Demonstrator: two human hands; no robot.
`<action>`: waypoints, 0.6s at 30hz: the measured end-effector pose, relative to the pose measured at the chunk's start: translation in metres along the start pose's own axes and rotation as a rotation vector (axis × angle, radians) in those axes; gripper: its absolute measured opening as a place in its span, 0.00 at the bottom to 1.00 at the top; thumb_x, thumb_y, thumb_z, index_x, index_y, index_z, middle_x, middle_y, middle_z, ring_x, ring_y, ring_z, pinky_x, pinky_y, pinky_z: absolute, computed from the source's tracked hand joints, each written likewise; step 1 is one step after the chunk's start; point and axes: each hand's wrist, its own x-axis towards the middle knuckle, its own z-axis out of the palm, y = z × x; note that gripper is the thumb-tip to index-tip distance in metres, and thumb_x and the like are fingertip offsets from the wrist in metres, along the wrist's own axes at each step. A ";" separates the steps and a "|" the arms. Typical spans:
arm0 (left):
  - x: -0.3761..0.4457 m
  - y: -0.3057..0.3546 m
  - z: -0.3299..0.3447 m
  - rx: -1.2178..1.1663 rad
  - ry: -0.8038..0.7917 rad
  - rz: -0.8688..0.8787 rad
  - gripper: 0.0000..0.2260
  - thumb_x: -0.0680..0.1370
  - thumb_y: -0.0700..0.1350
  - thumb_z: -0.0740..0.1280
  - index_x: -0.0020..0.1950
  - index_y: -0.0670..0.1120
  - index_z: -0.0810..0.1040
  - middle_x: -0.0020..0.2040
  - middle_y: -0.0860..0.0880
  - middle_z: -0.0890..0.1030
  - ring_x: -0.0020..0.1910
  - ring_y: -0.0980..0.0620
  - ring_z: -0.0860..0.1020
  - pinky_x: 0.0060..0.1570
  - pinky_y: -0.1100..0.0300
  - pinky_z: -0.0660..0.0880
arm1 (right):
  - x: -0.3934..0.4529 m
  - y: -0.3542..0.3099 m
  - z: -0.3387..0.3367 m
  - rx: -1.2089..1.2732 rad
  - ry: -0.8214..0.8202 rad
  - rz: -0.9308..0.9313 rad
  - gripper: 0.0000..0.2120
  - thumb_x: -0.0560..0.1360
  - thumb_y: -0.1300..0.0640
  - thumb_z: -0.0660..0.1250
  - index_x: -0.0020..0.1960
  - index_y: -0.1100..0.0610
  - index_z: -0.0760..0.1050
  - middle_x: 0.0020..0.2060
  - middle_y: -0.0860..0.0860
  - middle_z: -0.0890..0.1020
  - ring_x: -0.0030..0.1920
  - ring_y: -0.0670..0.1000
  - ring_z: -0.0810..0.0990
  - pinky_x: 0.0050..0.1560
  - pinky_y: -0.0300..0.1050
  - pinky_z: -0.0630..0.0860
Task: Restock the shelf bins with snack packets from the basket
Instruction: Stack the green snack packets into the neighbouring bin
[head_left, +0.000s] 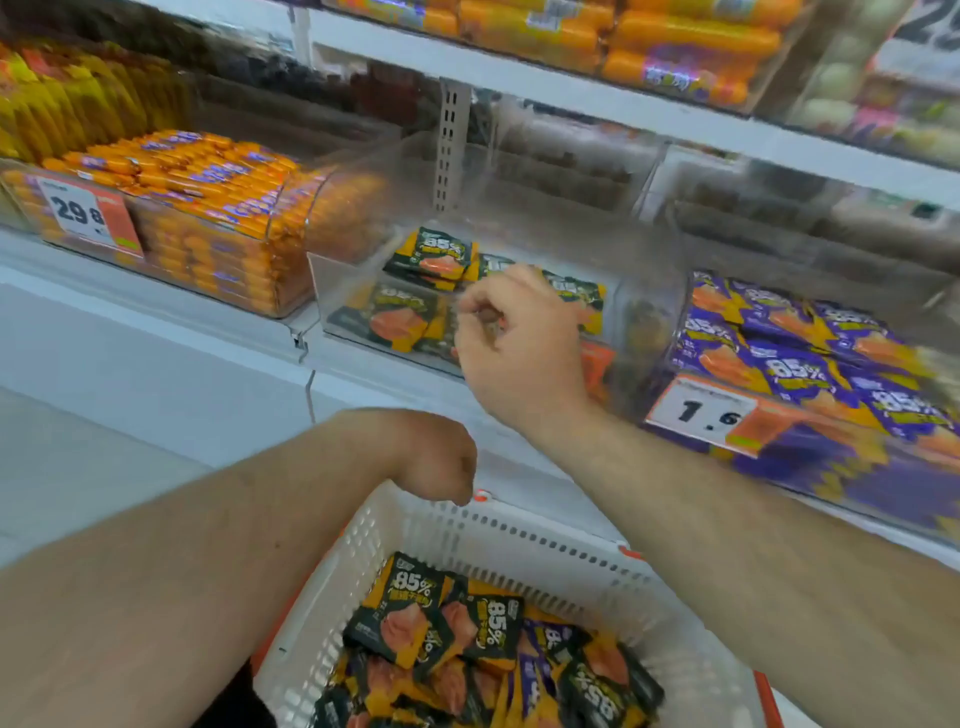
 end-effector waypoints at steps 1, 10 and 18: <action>0.004 0.003 0.008 0.014 -0.071 -0.026 0.14 0.80 0.49 0.61 0.39 0.43 0.72 0.36 0.45 0.71 0.35 0.44 0.69 0.42 0.55 0.66 | -0.022 0.005 0.002 0.017 0.002 0.006 0.04 0.68 0.64 0.65 0.38 0.61 0.78 0.36 0.49 0.75 0.37 0.48 0.72 0.41 0.39 0.70; 0.030 0.010 0.049 0.181 -0.179 -0.101 0.19 0.82 0.52 0.60 0.68 0.44 0.74 0.69 0.48 0.73 0.64 0.47 0.73 0.64 0.51 0.70 | -0.239 0.109 0.008 -0.340 -1.001 0.854 0.09 0.75 0.58 0.61 0.37 0.57 0.73 0.34 0.52 0.76 0.35 0.53 0.76 0.35 0.47 0.74; 0.041 0.017 0.048 0.219 -0.183 -0.067 0.20 0.82 0.53 0.60 0.71 0.46 0.72 0.70 0.49 0.71 0.66 0.47 0.72 0.65 0.50 0.69 | -0.309 0.099 -0.004 -0.246 -1.455 1.026 0.15 0.74 0.45 0.70 0.43 0.58 0.78 0.42 0.57 0.78 0.39 0.53 0.76 0.38 0.50 0.72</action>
